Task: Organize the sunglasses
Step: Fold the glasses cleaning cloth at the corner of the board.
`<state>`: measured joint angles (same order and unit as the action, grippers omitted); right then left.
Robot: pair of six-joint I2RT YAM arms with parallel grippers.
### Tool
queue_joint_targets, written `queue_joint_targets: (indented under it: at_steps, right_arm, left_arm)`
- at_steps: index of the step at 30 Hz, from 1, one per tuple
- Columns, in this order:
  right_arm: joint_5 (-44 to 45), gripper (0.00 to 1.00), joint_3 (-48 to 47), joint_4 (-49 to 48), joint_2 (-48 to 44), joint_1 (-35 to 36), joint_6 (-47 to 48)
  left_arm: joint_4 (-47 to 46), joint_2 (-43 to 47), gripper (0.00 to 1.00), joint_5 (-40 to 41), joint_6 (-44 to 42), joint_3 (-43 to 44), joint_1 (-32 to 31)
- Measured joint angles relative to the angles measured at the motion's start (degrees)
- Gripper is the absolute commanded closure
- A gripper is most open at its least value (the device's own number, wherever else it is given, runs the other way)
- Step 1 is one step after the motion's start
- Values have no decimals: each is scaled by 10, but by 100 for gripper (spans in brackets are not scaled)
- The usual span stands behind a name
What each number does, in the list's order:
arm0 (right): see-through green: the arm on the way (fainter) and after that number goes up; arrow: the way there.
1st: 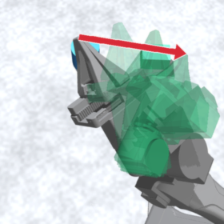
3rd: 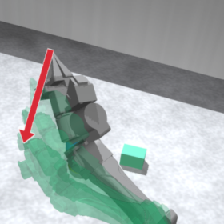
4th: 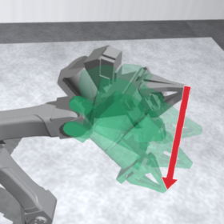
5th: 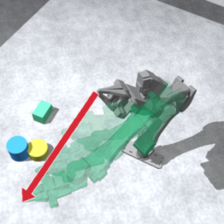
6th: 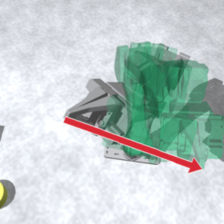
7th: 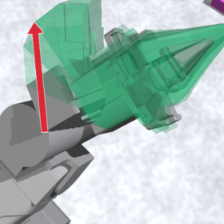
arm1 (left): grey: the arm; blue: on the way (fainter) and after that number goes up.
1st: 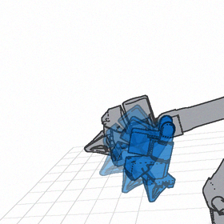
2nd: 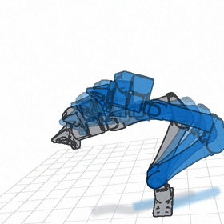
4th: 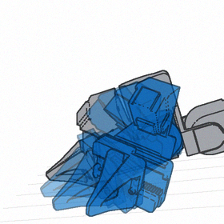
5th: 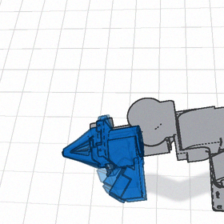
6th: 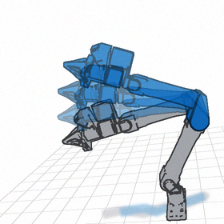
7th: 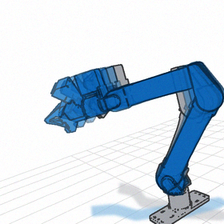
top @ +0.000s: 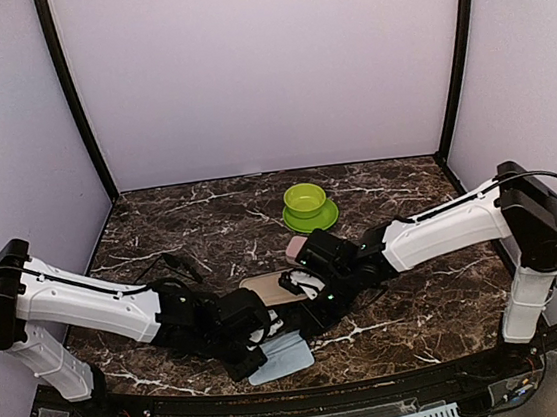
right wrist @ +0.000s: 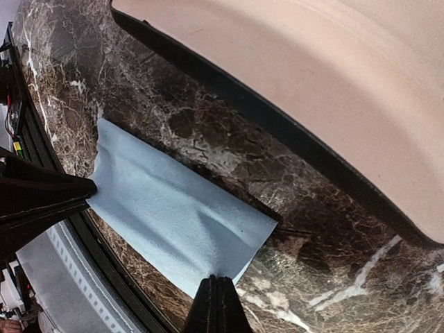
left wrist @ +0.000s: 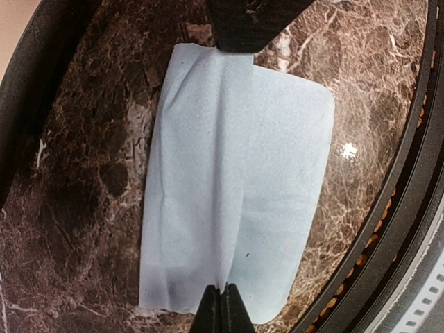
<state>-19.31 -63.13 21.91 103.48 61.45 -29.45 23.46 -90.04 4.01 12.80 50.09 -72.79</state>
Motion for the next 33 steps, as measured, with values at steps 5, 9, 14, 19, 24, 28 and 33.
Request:
queue_joint_targets:
  at_steps: [5, 9, 14, 19, 24, 28, 33]
  right_arm:
    - [-2, 100, 3, 0, -3, 2, 0]
    - [-2, 100, 10, 0, -6, 8, -5]
    - [-2, 100, 17, -1, -9, 19, -14]
    - [-1, 100, 20, -4, -9, 29, -26]
    - [0, 100, 25, -6, -9, 34, -32]
    - [1, 100, 25, -7, -9, 36, -37]
    - [1, 100, 25, -9, -9, 38, -39]
  left_arm:
    - [8, -7, 100, -1, 0, 9, -9]
    - [17, -13, 100, -1, -2, 15, -14]
    - [25, -15, 100, -1, -5, 16, -19]
    - [40, -16, 100, -1, -9, 21, -21]
    - [45, -19, 100, -2, -13, 24, -22]
    - [45, -26, 100, -3, -15, 24, -27]
    - [46, -30, 100, -4, -15, 24, -29]
